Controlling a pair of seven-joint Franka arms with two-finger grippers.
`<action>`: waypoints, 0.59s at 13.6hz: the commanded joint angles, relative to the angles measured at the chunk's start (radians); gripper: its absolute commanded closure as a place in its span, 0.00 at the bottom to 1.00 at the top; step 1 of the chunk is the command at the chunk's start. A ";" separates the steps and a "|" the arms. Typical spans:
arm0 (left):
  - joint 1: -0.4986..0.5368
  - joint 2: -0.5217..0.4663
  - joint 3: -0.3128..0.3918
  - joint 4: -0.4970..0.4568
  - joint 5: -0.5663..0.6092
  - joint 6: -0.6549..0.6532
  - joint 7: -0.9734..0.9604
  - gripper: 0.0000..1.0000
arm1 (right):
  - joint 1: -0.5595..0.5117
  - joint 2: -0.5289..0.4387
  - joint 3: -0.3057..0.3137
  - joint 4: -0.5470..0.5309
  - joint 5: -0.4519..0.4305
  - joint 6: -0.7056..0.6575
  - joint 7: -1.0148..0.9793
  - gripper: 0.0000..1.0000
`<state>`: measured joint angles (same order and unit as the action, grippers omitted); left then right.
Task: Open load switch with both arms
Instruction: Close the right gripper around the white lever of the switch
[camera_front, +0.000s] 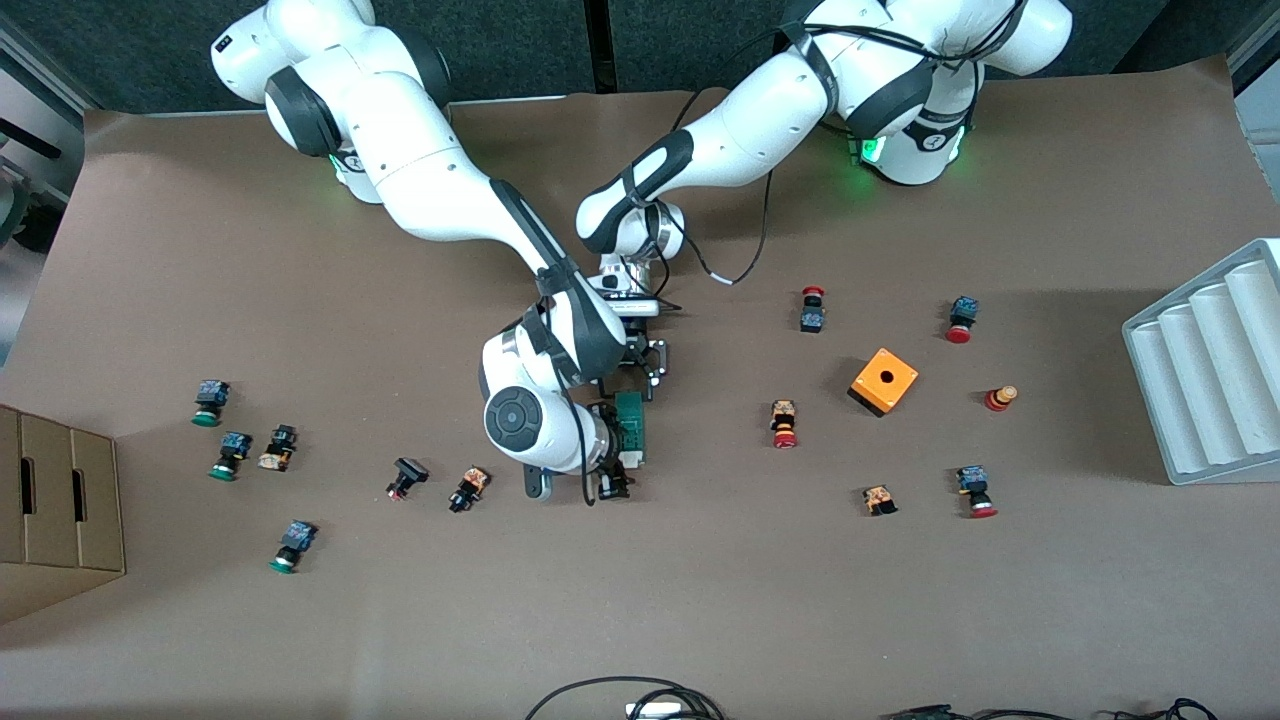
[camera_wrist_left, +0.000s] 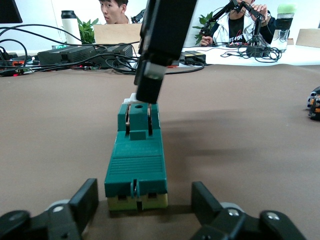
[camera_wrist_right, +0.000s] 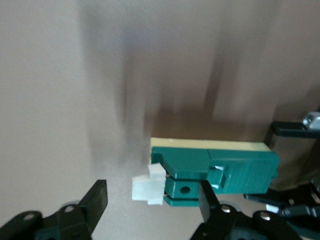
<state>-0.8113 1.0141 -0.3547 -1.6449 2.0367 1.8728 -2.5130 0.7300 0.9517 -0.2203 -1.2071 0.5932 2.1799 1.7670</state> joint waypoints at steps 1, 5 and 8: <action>-0.008 0.029 0.019 0.027 0.007 -0.001 0.013 0.19 | 0.015 0.032 -0.021 0.041 0.043 -0.023 0.040 0.20; -0.008 0.029 0.019 0.027 0.007 -0.001 0.013 0.19 | 0.020 0.035 -0.021 0.041 0.045 -0.028 0.043 0.24; -0.008 0.029 0.019 0.027 0.007 0.000 0.013 0.19 | 0.019 0.035 -0.021 0.041 0.046 -0.046 0.045 0.31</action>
<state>-0.8113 1.0144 -0.3494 -1.6447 2.0388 1.8728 -2.5129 0.7390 0.9616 -0.2206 -1.2047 0.6049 2.1622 1.7977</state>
